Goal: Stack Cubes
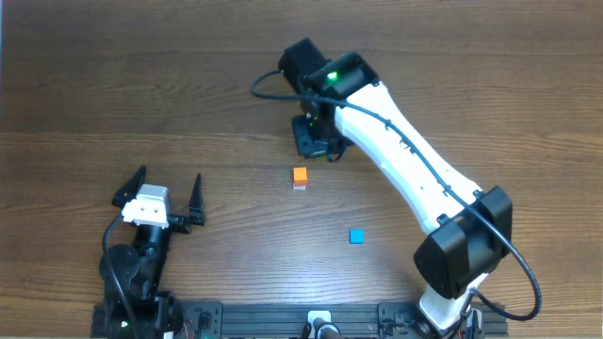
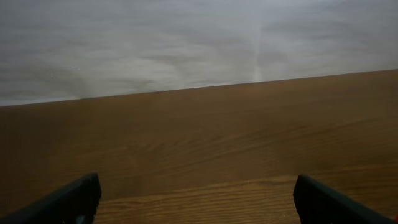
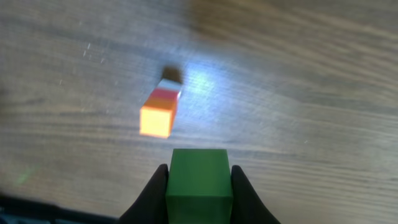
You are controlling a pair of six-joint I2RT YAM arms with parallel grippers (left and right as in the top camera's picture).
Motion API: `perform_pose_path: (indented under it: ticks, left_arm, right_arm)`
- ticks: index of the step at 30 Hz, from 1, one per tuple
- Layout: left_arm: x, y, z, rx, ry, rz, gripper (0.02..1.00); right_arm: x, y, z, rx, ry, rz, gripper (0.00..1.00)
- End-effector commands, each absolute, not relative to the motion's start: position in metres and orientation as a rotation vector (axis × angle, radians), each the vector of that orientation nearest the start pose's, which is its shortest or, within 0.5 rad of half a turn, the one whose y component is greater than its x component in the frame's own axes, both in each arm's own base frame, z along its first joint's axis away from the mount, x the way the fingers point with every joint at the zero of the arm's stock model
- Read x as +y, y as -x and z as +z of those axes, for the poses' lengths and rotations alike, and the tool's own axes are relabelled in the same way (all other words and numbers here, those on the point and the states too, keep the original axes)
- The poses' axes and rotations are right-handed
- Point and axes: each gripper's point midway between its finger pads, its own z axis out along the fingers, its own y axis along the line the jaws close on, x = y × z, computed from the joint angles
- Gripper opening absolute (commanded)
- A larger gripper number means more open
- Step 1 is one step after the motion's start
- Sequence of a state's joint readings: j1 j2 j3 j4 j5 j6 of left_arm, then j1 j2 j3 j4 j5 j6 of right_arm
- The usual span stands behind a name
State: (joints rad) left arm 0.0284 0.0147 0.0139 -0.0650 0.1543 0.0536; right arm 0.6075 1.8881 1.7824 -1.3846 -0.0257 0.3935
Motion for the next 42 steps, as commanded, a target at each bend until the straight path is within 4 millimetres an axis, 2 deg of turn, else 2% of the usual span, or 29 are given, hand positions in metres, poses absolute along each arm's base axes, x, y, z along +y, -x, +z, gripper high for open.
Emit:
perform_pose_path:
  ticks: [1,5,7,11,23,33,42]
  left_arm:
    - [-0.022,-0.245,0.16,1.625,-0.164,-0.061,1.0]
    - [-0.022,-0.245,0.16,1.625,-0.164,-0.061,1.0]
    - [-0.022,-0.245,0.16,1.625,-0.164,-0.061,1.0]
    - [-0.022,-0.245,0.16,1.625,-0.164,-0.061,1.0]
    - [-0.022,-0.245,0.16,1.625,-0.164,-0.061,1.0]
    - [-0.022,-0.245,0.16,1.625,-0.164,-0.061,1.0]
    - [-0.022,-0.245,0.16,1.625,-0.164,-0.061,1.0]
  right_arm:
    - [0.234,-0.291,0.159,3.052,0.314,0.123,0.005]
    - [0.239,-0.291,0.159,3.048,0.277,0.135,0.009]
    - [0.248,-0.291,0.154,3.049,0.268,0.152,0.012]
    - [0.253,-0.289,0.147,3.064,0.272,0.138,0.012]
    - [0.251,-0.289,0.111,3.156,0.255,0.044,0.009]
    - [0.253,-0.286,0.107,3.176,0.258,0.052,0.012]
    - [0.251,-0.278,0.091,3.212,0.217,0.051,0.012]
